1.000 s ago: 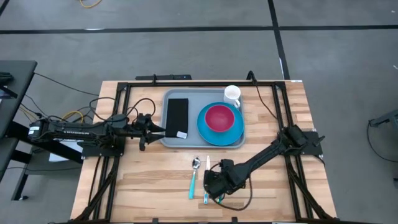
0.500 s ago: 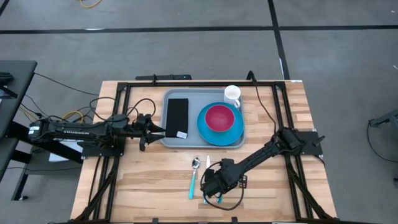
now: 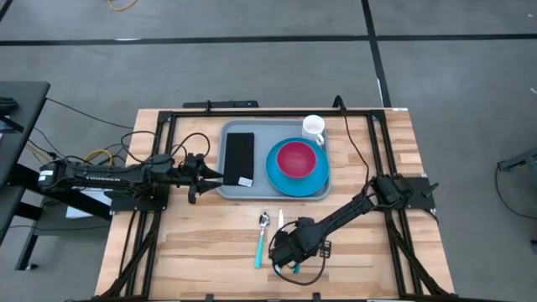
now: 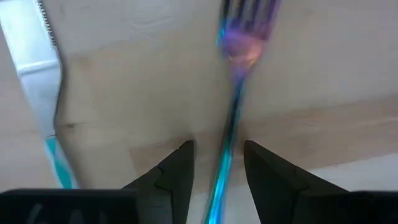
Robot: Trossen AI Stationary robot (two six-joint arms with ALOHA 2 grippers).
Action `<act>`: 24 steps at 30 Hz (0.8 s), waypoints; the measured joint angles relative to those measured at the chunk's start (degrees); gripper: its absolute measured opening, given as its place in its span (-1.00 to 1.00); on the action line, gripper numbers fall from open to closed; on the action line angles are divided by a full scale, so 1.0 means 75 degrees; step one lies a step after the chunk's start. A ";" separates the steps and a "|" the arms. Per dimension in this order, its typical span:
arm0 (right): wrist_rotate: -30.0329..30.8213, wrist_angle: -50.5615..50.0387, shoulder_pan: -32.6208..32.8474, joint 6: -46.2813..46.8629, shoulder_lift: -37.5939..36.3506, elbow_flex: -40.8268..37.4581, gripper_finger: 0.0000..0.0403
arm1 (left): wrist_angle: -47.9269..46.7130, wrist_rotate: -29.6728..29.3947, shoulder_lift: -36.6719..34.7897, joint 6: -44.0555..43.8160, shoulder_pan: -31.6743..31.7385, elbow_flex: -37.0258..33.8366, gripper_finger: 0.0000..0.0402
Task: Set up tray
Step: Put the blue fork on top of the black napkin
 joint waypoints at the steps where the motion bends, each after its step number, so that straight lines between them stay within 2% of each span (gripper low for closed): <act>1: -0.0020 0.0031 0.0003 0.0052 0.0003 -0.0019 -0.34 | -0.0009 0.0000 0.0000 0.0000 0.0000 0.0000 -0.16; 9: -0.0029 -0.0078 0.0035 0.0050 0.0102 0.0006 -0.41 | -0.0017 0.0189 0.0000 0.0000 0.0000 0.0000 -0.16; 20: -0.0075 -0.0093 -0.0041 -0.0207 0.0120 -0.0006 -0.94 | -0.0020 0.0197 0.0000 0.0000 0.0000 0.0000 -0.16; 24: -0.0074 -0.0095 -0.0059 -0.0371 0.0120 -0.0009 -0.94 | -0.0020 0.0195 0.0000 0.0000 0.0001 0.0000 -0.16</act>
